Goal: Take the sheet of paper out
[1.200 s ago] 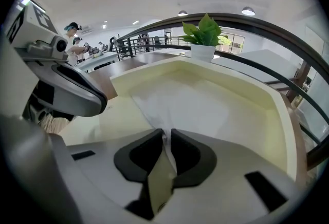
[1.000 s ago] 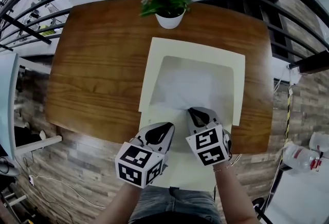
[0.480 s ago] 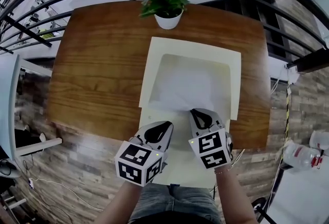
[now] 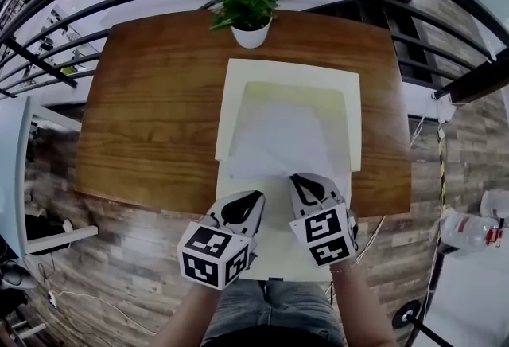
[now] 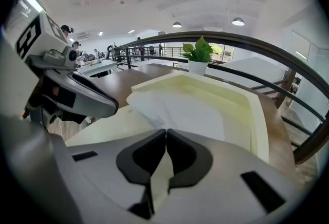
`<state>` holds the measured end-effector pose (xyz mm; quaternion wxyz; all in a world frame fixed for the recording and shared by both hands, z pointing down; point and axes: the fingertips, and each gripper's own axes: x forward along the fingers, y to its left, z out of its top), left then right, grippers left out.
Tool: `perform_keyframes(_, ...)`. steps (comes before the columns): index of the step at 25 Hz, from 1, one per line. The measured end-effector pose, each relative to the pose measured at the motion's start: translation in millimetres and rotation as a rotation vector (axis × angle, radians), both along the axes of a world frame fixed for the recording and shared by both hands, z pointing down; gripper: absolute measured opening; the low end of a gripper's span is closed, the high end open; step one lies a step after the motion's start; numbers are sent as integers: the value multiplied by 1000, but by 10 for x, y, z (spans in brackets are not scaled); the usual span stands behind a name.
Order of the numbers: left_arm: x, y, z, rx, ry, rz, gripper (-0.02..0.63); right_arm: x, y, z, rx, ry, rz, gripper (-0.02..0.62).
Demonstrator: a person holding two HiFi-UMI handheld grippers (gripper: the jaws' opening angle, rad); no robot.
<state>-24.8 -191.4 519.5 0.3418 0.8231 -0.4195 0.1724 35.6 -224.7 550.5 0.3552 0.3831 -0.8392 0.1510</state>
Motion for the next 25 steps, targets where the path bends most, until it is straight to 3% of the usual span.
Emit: perform_keyframes(25, -63, 607, -315, 108, -30, 105, 25, -72, 864, -358, 56, -7, 17, 32)
